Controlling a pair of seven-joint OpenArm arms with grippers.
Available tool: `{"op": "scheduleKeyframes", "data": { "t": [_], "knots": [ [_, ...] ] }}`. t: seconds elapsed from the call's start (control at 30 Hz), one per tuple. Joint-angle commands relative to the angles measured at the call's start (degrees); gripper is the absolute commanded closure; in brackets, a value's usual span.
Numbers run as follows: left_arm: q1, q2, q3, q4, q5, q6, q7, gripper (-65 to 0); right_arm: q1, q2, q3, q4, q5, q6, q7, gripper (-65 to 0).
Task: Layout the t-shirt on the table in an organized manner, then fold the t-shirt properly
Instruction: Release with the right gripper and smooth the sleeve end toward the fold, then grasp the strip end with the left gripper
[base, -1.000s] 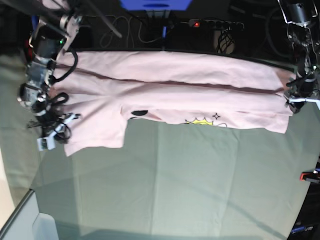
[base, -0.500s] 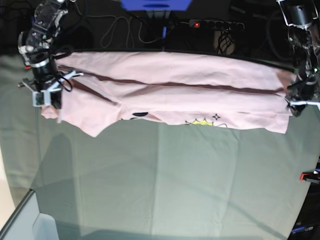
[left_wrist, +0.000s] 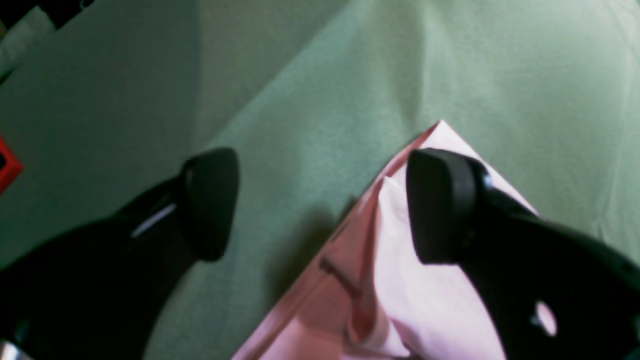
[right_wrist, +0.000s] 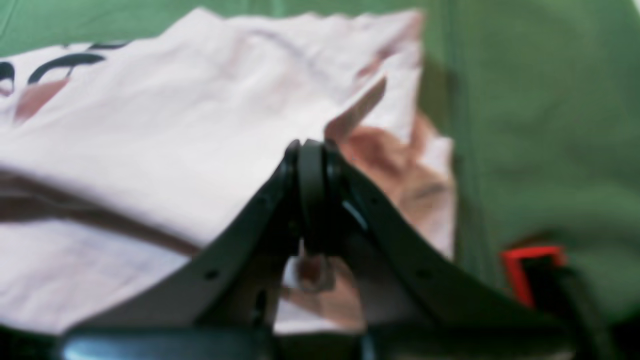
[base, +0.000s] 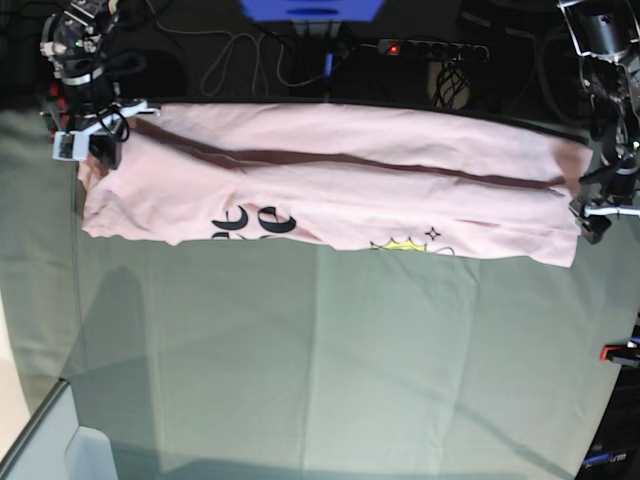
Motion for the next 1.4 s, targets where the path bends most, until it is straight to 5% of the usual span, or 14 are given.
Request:
{"op": "scheduleKeyframes", "data": {
  "t": [0.0,0.13,0.43,0.7,1.2,1.37],
  "knots": [
    [-0.6,-1.2,-0.2,0.9,-0.2,-0.2,-1.3,-50.9,-0.2,0.4,0.3,-0.3,0.9,-0.1,1.3,0.0],
    [-0.6,-1.2,-0.2,0.9,-0.2,-0.3,-1.3,-50.9,0.0,0.4,0.4,-2.1,0.9,-0.1,1.3,0.0],
    [0.1,-0.8,0.3,0.9,-0.3,-0.4,-1.3,-51.2,-1.3,0.4,0.1,-2.1,0.7,-0.1,1.3,-26.4],
    [2.2,1.2,0.2,0.2,0.2,-7.6,-1.3,-50.8,-1.4,0.4,0.1,-2.1,0.7,-0.1,1.3,-26.9],
    [2.3,1.4,4.2,-7.1,0.3,-7.9,-1.5,-50.7,-1.4,0.4,0.1,-2.1,0.7,-0.1,1.3,-26.9],
    [2.3,1.4,5.5,-7.1,0.3,-7.9,-1.4,-37.6,-1.4,0.4,0.1,-2.1,0.7,-0.1,1.3,-26.9]
  ]
}}
